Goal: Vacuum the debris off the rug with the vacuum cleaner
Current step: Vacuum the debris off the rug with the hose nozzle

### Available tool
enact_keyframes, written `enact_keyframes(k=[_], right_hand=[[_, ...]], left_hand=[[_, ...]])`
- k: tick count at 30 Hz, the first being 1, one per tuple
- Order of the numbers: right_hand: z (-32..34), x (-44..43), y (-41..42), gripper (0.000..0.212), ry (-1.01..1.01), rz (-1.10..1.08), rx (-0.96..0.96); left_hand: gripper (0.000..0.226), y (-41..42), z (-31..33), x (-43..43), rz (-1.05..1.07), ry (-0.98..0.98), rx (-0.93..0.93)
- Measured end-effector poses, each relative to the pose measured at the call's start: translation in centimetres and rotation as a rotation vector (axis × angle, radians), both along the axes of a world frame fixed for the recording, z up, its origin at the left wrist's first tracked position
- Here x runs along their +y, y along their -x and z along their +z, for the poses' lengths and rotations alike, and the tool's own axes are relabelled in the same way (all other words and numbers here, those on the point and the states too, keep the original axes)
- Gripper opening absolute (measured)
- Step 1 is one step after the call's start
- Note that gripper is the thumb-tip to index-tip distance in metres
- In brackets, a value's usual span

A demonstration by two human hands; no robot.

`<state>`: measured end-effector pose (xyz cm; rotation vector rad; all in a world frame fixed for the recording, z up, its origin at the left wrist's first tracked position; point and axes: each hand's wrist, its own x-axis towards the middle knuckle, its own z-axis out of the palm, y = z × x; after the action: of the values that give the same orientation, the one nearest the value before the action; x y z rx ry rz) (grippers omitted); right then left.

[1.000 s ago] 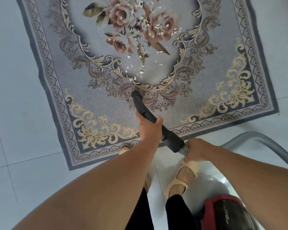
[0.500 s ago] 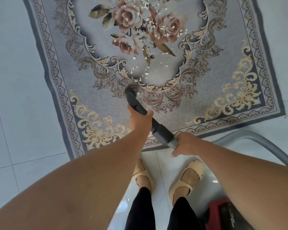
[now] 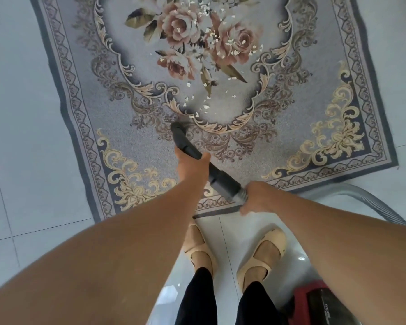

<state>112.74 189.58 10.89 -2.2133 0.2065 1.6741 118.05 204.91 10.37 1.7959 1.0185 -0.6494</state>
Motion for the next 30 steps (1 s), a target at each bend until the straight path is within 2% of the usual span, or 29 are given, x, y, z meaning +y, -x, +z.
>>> enact_keyframes(k=[4, 8, 11, 14, 20, 25, 30], right_hand=[[-0.4, 3.4, -2.6, 0.022, -0.072, -0.017, -0.039], [-0.5, 3.7, -2.2, 0.021, -0.075, -0.045, -0.049], [-0.1, 2.0, -1.0, 0.023, -0.046, -0.047, -0.032], [0.7, -0.5, 0.5, 0.03, 0.033, 0.059, 0.003], [0.8, -3.1, 1.2, 0.03, 0.068, 0.046, 0.03], [-0.6, -0.6, -2.6, 0.023, 0.005, -0.018, -0.004], [-1.9, 2.7, -8.5, 0.032, -0.095, -0.093, -0.066]], left_hand=[[0.069, -2.6, -0.7, 3.5, 0.01, -0.067, -0.034], [0.072, -2.9, -0.6, 3.4, -0.027, -0.081, -0.036], [0.072, -2.0, -0.1, 1.6, -0.071, -0.04, -0.009], [0.075, -0.5, 0.5, -0.8, -0.108, 0.03, 0.03], [0.083, 0.1, 0.6, -3.2, -0.12, 0.087, 0.067], [0.082, -4.1, -0.3, -0.9, -0.114, 0.039, 0.002], [0.074, -9.7, -1.1, 2.7, -0.082, -0.075, -0.064]])
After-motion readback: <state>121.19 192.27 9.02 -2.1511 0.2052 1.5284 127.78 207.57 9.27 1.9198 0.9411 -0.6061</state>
